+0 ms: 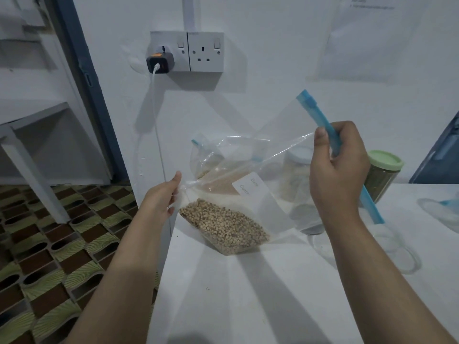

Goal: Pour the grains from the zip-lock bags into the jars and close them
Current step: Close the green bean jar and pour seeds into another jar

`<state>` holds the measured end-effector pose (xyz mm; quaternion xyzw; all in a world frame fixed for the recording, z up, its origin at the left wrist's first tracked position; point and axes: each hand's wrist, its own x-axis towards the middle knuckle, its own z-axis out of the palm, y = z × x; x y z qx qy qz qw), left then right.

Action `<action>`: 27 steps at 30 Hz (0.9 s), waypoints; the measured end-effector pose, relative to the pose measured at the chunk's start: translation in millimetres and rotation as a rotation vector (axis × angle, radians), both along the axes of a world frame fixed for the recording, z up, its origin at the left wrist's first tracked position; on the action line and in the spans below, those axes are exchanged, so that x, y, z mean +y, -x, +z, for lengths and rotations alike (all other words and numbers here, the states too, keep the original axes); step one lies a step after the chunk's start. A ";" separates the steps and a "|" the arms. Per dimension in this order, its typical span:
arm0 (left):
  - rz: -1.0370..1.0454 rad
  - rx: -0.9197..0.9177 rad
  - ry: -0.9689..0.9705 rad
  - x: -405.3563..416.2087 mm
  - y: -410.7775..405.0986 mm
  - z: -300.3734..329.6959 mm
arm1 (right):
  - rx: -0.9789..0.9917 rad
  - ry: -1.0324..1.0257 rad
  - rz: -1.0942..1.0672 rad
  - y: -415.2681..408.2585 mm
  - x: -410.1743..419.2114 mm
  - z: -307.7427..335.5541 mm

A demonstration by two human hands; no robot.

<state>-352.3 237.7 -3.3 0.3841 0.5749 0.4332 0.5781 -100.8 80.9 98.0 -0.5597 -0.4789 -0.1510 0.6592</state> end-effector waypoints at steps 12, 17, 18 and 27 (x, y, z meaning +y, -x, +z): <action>-0.066 -0.297 -0.292 -44.5 -30.9 -58.8 | 0.000 0.074 -0.002 -4.3 -8.7 -8.5; 0.027 -0.242 -0.417 -32.7 -47.5 -33.4 | 0.041 0.096 0.029 -22.5 -16.9 -2.6; 0.036 -0.236 -0.443 -31.0 -51.1 -26.3 | 0.069 0.102 0.038 -27.4 -19.2 -1.0; 0.204 -0.202 -0.654 -41.8 -89.0 58.7 | 0.239 0.203 0.177 -88.1 -42.1 21.2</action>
